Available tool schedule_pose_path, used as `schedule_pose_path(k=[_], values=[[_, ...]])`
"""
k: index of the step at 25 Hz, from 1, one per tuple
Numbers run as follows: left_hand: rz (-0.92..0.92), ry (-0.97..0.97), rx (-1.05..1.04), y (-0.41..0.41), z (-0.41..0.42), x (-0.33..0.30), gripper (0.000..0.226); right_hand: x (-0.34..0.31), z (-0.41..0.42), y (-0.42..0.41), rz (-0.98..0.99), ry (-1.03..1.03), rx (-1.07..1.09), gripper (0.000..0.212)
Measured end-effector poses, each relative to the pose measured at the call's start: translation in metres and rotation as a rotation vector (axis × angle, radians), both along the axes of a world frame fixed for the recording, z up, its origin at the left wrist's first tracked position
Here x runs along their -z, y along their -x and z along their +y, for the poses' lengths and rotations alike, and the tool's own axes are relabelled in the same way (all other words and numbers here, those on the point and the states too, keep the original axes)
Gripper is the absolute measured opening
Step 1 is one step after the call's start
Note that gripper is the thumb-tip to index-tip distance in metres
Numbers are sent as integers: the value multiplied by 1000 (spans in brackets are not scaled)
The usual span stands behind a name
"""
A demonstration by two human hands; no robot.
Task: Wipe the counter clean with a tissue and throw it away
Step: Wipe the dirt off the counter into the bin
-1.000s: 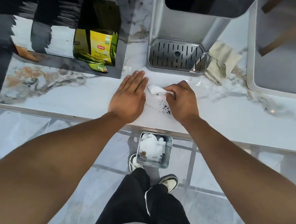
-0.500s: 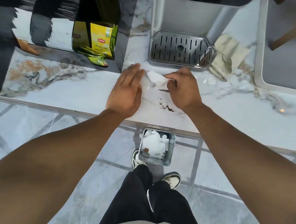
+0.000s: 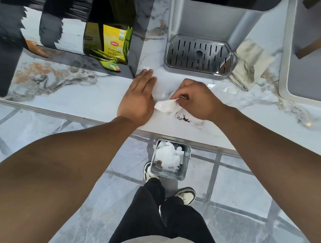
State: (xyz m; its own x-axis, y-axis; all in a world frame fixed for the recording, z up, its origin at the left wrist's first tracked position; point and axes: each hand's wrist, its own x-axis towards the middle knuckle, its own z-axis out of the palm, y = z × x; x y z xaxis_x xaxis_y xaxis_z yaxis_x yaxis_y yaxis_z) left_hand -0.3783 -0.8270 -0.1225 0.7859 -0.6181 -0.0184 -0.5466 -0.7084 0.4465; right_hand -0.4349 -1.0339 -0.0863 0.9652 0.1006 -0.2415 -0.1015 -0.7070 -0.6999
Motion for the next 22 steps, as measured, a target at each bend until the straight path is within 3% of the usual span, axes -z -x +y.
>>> schedule_pose_path(k=[8,12,18,22], values=[[-9,-5,7,-1,-1,0,51,3,14,15,4,-86,-109,23],[-18,-6,-6,1,-2,0,50,-2,1,23,105,-70,-198,24],[-22,-26,5,1,-2,2,51,7,-18,15,-95,50,382,28],[-24,-47,1,0,-2,3,52,18,5,45,-140,31,447,23]])
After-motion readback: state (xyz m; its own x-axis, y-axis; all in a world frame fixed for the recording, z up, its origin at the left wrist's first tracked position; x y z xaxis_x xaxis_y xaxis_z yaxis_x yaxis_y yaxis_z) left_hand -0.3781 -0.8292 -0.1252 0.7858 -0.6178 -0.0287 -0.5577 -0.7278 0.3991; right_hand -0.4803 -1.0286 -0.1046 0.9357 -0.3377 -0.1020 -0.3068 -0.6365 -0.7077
